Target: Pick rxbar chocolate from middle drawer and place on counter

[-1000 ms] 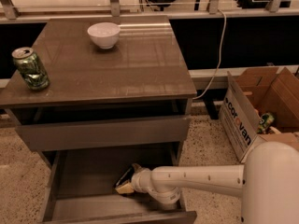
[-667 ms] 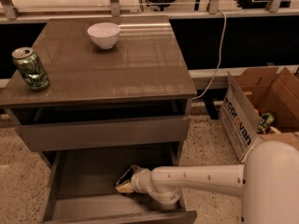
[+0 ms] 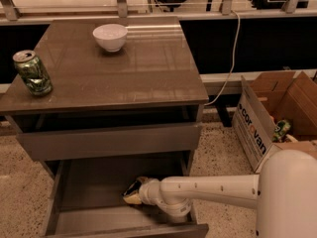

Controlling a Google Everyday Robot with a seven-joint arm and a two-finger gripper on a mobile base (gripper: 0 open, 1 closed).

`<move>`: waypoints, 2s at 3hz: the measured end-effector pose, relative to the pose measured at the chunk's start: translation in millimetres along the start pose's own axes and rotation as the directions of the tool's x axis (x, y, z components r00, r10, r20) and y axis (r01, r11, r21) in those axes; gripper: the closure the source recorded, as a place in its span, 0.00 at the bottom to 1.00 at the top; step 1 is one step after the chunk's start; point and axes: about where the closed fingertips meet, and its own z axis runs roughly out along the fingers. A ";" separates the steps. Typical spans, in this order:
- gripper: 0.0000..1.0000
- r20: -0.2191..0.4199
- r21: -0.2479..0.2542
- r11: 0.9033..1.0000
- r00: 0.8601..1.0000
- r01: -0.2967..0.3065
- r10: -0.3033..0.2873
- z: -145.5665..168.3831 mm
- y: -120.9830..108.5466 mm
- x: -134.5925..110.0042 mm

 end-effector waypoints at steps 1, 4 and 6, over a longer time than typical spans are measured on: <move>1.00 0.122 -0.070 0.991 0.987 0.114 -0.105 -60.1 20.6 -46.4; 1.00 0.297 -0.159 0.897 0.886 0.413 -0.355 -241.6 70.6 -138.7; 1.00 0.268 -0.122 0.838 0.831 0.531 -0.488 -345.4 79.4 -200.7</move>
Offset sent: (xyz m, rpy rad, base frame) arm -0.1120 -0.0119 0.2698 0.1612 -0.3390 0.4620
